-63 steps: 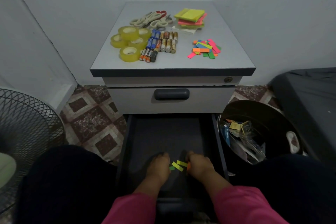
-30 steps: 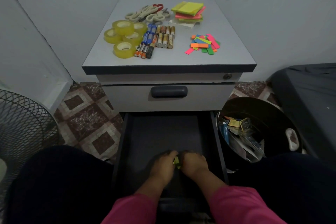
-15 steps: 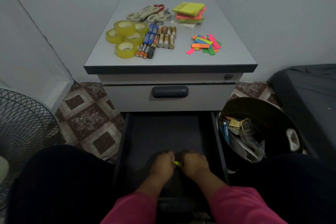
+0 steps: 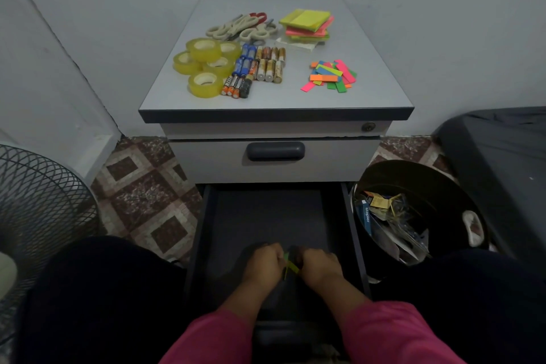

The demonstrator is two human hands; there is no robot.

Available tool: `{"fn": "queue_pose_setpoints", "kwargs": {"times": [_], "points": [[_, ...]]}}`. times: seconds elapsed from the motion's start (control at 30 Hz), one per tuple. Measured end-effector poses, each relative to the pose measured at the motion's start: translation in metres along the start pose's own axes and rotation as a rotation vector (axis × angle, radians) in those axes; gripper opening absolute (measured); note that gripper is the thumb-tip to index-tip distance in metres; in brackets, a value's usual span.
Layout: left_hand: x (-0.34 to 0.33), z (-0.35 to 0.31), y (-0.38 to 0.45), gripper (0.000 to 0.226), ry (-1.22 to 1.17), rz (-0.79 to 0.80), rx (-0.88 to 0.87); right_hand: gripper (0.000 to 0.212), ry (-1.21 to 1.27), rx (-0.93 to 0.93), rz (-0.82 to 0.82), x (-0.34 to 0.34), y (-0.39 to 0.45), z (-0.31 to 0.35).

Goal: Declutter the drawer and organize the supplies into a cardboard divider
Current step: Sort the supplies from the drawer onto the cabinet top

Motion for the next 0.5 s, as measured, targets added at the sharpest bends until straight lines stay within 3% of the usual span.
{"fn": "queue_pose_setpoints", "kwargs": {"times": [0.13, 0.23, 0.5], "points": [[-0.013, -0.005, -0.005, 0.01, 0.167, 0.046, 0.001, 0.028, -0.002, -0.001, 0.002, -0.002, 0.001, -0.001], [-0.018, -0.003, -0.006, 0.032, 0.267, 0.022, 0.033, 0.027, -0.007, 0.013, -0.005, 0.001, 0.0, -0.001], [-0.015, -0.006, -0.006, 0.033, 0.214, 0.054, -0.037, 0.03, 0.0, 0.001, 0.002, -0.001, 0.002, -0.002]]}}
Point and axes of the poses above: each hand's wrist, its own y-axis towards the middle knuckle, its own x-axis out of the back of the hand, z = x × y, the point moved 7 cm from there along y, towards the middle knuckle, and after that the axes turned 1 degree about y, right-handed, at the moved point
